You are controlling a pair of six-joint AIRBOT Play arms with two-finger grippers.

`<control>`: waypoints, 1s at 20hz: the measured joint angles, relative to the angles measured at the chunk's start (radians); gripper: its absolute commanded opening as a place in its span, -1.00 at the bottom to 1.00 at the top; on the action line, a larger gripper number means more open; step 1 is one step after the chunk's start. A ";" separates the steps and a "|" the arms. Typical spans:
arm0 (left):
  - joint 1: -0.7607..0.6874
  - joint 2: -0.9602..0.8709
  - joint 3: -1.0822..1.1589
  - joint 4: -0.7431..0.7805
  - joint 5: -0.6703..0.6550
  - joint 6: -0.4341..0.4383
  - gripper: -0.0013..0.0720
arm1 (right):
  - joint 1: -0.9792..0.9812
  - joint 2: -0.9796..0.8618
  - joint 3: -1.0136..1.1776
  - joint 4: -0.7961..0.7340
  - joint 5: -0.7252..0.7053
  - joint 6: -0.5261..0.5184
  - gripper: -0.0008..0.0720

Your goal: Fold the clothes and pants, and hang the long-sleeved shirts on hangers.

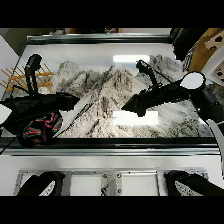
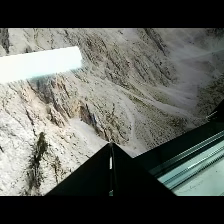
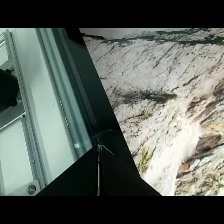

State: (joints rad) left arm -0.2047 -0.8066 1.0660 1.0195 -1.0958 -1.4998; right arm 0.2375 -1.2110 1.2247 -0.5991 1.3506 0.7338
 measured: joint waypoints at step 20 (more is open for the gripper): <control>0.107 -0.015 -0.016 0.346 0.012 -0.010 1.00 | 0.000 0.000 0.000 0.000 0.000 0.000 -0.94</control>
State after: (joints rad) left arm -0.0978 -0.8219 1.0500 1.3659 -1.0836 -1.5101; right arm 0.2379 -1.2110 1.2247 -0.5991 1.3506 0.7338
